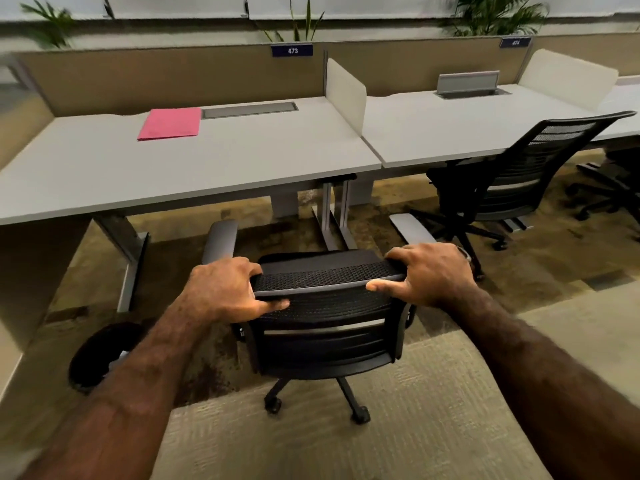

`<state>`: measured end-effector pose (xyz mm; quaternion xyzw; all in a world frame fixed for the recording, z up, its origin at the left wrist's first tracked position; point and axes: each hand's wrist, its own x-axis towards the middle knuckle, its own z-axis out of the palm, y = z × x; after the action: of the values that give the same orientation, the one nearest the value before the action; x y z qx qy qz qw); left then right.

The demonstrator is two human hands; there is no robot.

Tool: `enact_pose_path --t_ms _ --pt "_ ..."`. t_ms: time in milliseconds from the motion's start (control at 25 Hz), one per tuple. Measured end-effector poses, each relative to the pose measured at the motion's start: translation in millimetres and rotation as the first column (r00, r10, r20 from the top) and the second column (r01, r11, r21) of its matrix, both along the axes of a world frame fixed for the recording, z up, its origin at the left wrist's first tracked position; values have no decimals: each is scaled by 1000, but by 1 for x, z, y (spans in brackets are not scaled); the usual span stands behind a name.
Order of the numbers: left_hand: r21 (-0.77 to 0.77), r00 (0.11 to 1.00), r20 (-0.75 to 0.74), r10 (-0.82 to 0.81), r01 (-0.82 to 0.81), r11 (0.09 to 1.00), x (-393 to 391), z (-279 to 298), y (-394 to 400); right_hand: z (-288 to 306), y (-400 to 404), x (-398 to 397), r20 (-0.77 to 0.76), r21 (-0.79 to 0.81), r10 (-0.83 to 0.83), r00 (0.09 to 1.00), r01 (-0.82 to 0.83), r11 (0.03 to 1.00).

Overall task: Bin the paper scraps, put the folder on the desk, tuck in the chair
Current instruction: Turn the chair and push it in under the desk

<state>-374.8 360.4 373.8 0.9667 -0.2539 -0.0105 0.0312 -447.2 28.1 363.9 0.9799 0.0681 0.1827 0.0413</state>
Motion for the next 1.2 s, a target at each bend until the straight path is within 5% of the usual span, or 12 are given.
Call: enact_pose_path --t_ms 600,1200 --pt "-12 985 74 154 -153 988 59 7 112 2 102 111 16 19 125 992 -125 992" --pt "-113 967 -10 256 -255 960 168 12 191 3 182 225 -64 117 118 991 -110 987"
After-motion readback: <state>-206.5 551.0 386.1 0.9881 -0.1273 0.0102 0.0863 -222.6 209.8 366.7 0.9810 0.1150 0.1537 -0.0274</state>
